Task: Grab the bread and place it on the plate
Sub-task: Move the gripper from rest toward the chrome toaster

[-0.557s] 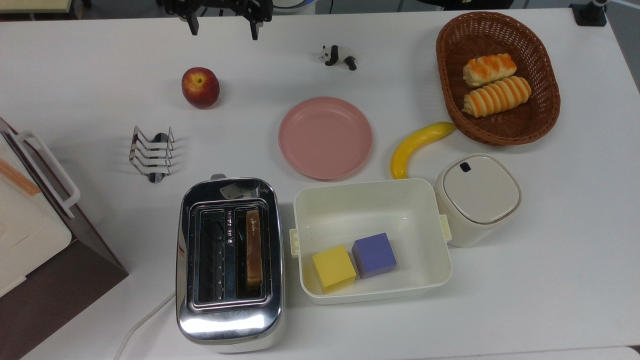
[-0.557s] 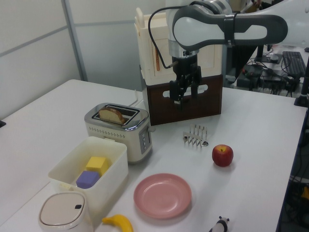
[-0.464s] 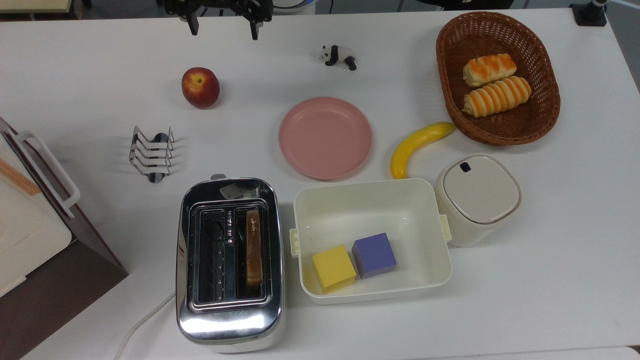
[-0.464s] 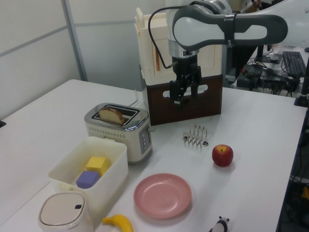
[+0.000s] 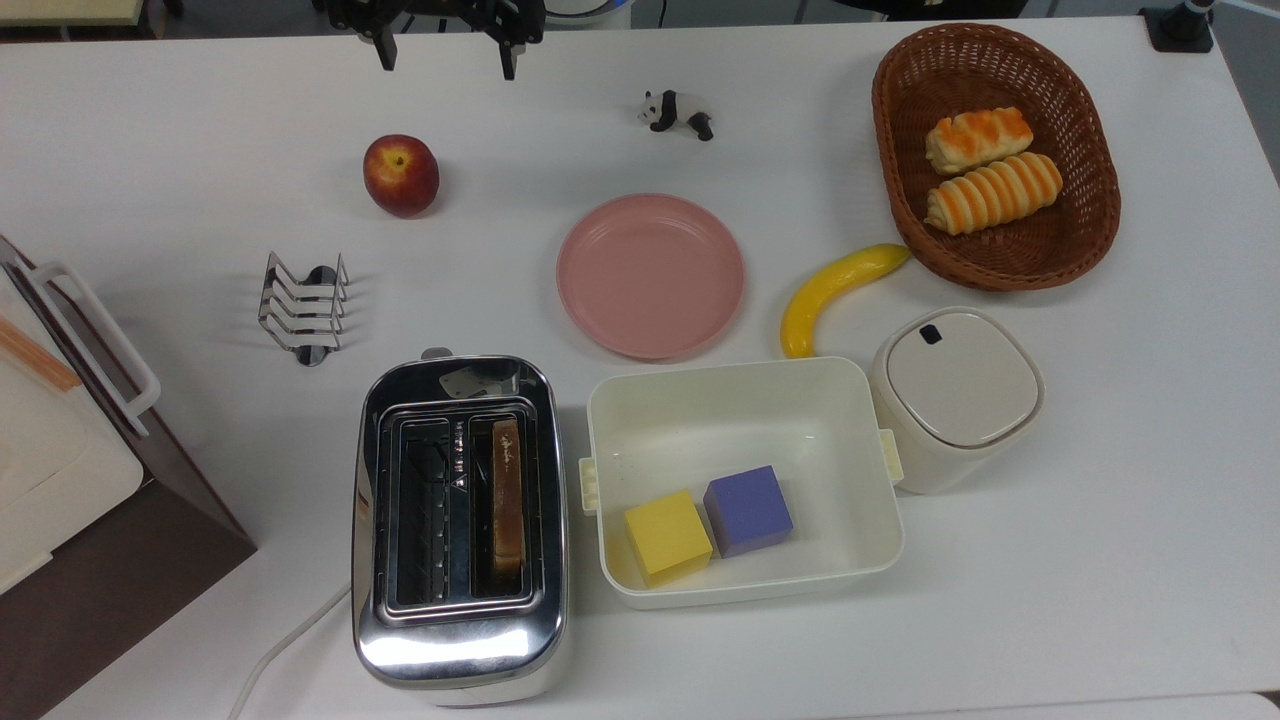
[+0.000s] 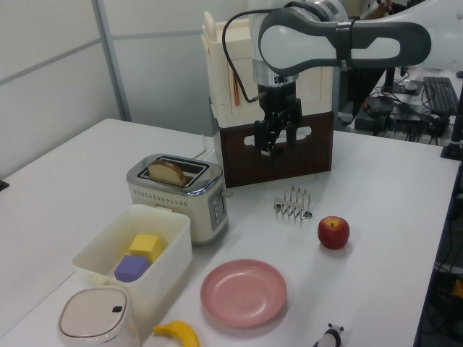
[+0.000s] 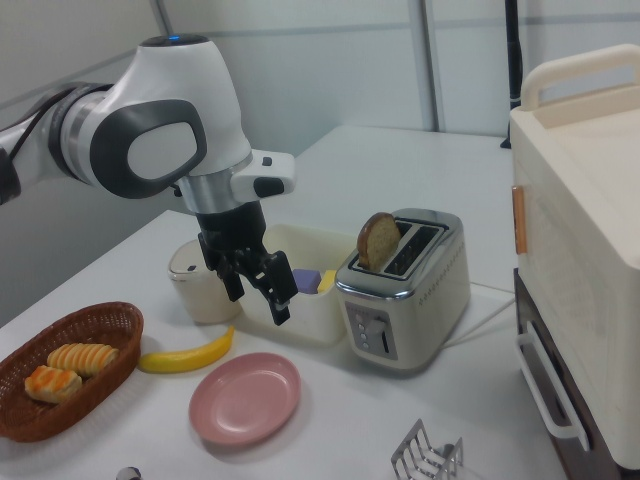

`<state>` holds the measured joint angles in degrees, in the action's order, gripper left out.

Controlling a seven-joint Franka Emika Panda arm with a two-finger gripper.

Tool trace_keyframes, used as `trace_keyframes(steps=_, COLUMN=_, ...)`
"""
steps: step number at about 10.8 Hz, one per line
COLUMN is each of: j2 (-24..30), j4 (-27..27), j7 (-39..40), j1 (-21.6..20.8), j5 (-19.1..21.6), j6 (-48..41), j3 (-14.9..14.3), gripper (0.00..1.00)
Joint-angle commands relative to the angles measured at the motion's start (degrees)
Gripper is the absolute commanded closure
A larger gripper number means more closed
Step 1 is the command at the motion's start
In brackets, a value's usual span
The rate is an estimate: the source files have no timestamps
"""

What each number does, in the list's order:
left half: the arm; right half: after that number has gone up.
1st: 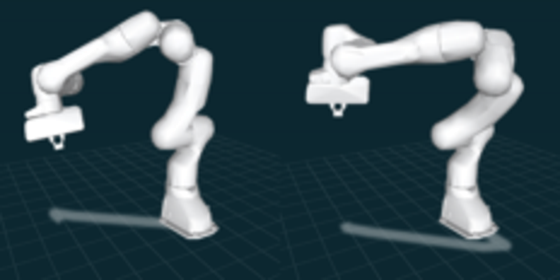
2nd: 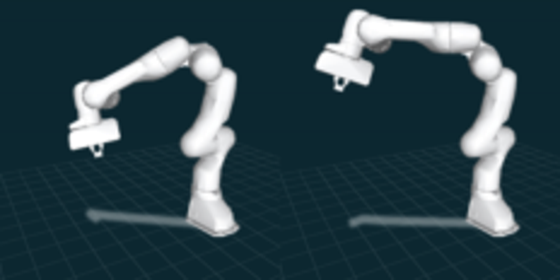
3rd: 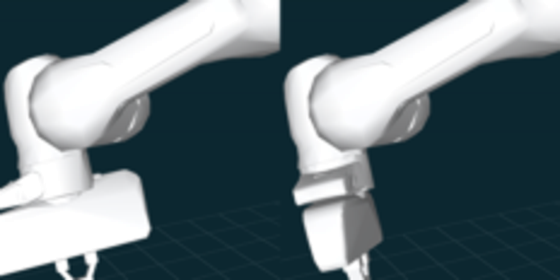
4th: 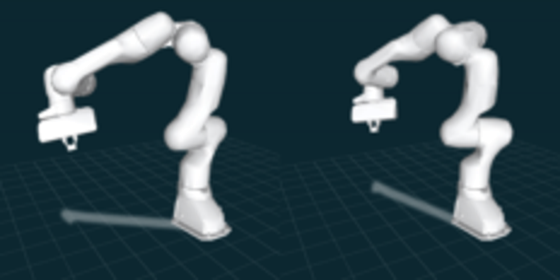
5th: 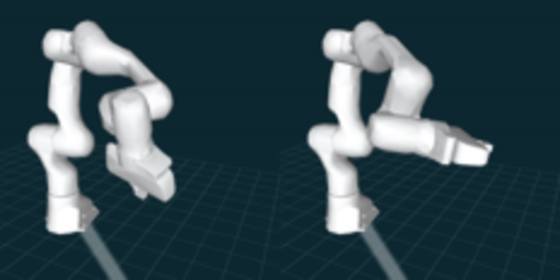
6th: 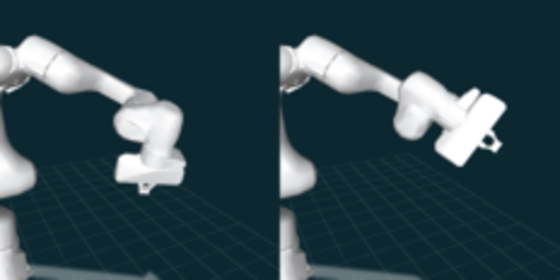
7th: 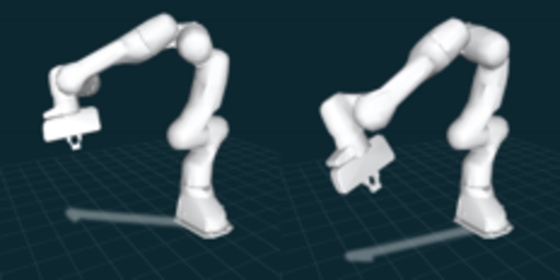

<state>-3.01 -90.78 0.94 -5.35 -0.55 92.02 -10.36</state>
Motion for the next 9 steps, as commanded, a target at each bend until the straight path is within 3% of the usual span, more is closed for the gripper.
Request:
trace_keyframes(steps=1, j2=0.2, j4=-0.7, j7=1.2, j1=0.2, j5=-0.2, j6=2.0, j3=0.3, gripper=0.00)
trace_keyframes(steps=5, j2=-1.1, j4=0.4, j7=1.1, j1=0.3, j5=1.2, j6=8.1, j3=-0.3, gripper=0.00)
trace_keyframes(steps=9, j2=-4.6, j4=1.2, j7=1.1, j1=0.1, j5=2.4, j6=22.6, j3=-0.3, gripper=0.00)
